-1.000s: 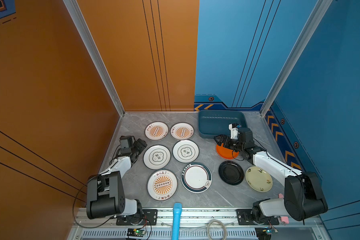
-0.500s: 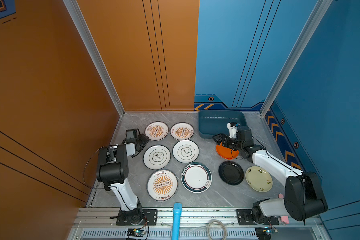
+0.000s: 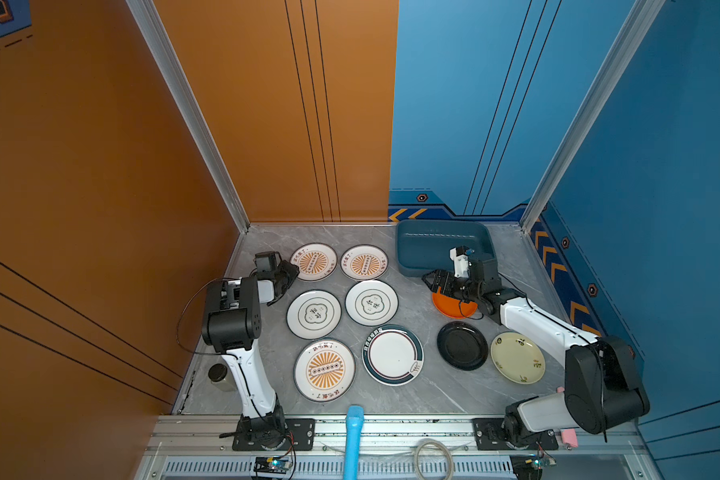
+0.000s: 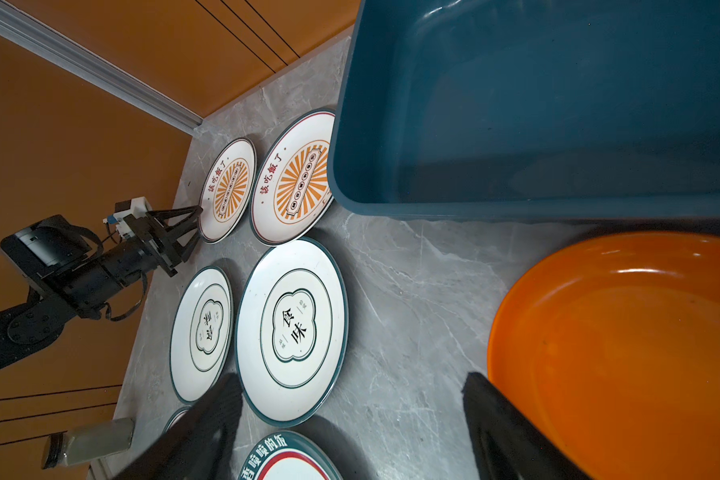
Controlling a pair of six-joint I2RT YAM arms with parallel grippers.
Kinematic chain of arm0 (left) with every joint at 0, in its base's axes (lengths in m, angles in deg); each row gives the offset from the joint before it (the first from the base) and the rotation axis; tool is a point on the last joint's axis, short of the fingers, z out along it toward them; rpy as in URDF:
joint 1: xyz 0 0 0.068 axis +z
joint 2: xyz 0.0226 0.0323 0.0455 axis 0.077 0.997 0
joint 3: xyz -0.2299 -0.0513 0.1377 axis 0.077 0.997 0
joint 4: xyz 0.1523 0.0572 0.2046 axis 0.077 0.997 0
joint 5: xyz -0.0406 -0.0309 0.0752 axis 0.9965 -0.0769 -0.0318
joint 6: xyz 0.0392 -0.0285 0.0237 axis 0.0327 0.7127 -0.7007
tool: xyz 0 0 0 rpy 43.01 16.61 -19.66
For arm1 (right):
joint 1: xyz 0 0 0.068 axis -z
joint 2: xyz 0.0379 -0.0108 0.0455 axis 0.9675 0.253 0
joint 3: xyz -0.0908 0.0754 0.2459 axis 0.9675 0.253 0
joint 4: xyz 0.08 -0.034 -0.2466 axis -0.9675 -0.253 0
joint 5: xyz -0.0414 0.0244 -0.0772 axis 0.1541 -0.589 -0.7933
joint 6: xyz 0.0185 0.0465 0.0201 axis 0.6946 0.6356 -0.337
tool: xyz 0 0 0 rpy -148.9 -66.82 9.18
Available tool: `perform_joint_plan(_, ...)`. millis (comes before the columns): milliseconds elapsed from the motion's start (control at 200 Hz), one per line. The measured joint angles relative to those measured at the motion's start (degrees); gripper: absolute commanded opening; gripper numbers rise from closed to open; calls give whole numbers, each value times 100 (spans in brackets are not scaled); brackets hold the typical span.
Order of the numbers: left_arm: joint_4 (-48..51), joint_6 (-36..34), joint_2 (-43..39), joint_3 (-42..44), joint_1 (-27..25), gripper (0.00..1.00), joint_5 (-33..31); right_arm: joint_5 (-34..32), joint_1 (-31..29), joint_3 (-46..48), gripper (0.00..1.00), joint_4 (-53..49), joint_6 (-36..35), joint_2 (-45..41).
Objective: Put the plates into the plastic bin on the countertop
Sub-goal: 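Grasp the rim of the white sunburst plate with the left gripper, then lift the plate upright with left gripper while right gripper grasps its rim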
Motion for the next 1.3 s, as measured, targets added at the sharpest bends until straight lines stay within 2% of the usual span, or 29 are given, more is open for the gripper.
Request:
perform_joint_plan(165,-184,122,98,4,2,19,105,2,-50,0,84,4,0,20)
perform_joint_plan(295,-225,186,142,13,13,8,160,2,-83,9,84,17,4,24)
perform_joint_plan(430,-540,321,146,44,68,0,442,4,-114,76,84,26,24,24)
perform_joint_plan(681,-778,498,7,424,155,0,667,31,-140,125,84,37,46,55)
perform_joint_plan(1011,-111,492,-1628,1582,459,0,667,284,-426,-168,84,61,203,544)
perform_joint_plan(1176,426,304,-2798,1873,525,0,669,651,-557,-664,83,76,391,918)
perform_joint_plan(1301,859,76,-3711,1998,376,0,697,990,-634,-1058,80,260,654,1274)
